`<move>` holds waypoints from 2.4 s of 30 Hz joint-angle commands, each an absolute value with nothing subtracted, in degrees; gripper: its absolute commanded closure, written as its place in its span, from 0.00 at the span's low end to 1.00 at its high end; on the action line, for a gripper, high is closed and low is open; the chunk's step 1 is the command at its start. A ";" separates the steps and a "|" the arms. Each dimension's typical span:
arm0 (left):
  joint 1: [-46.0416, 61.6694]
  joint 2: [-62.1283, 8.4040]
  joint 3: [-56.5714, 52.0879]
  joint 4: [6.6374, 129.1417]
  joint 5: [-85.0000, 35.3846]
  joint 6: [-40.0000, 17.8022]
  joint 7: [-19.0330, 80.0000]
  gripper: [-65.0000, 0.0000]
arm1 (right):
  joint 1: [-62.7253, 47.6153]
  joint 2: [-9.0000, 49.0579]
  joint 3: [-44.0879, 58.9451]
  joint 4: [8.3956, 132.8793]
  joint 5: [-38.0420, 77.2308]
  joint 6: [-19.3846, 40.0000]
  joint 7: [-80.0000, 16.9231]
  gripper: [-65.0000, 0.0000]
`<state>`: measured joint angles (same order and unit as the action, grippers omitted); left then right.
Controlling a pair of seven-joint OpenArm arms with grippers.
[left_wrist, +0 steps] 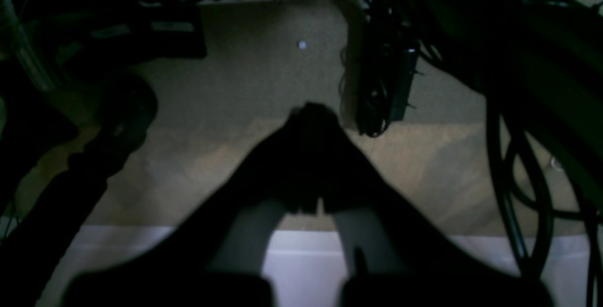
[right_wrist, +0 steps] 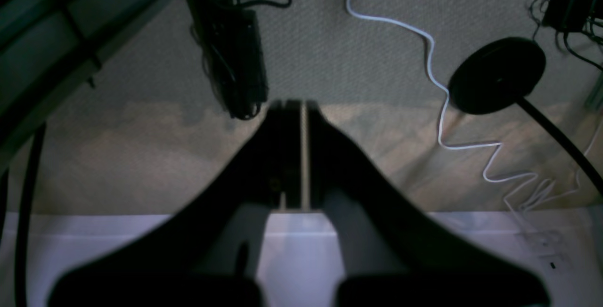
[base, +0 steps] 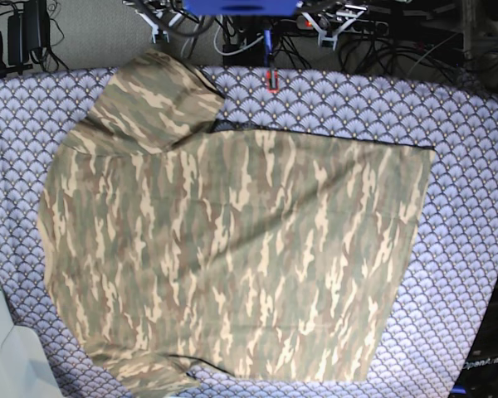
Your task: Fold the T-shirt properly
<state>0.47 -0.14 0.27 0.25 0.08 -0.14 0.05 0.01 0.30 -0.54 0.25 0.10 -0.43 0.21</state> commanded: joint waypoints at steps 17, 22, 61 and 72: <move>0.92 -0.31 0.22 0.13 -0.04 0.22 0.04 1.00 | -1.19 0.40 -0.40 0.04 0.57 0.31 4.79 1.00; 0.92 -0.31 0.40 0.13 -0.04 0.22 0.31 1.00 | -1.19 0.40 -0.40 0.00 0.57 0.31 4.35 1.00; 24.57 -1.36 1.10 0.13 2.42 -0.31 -27.91 1.00 | -26.77 7.69 -0.84 0.00 0.40 0.31 38.37 1.00; 36.79 -2.95 0.92 0.04 2.15 -0.31 -56.04 1.00 | -35.74 10.24 -0.84 0.00 0.40 0.31 59.74 1.00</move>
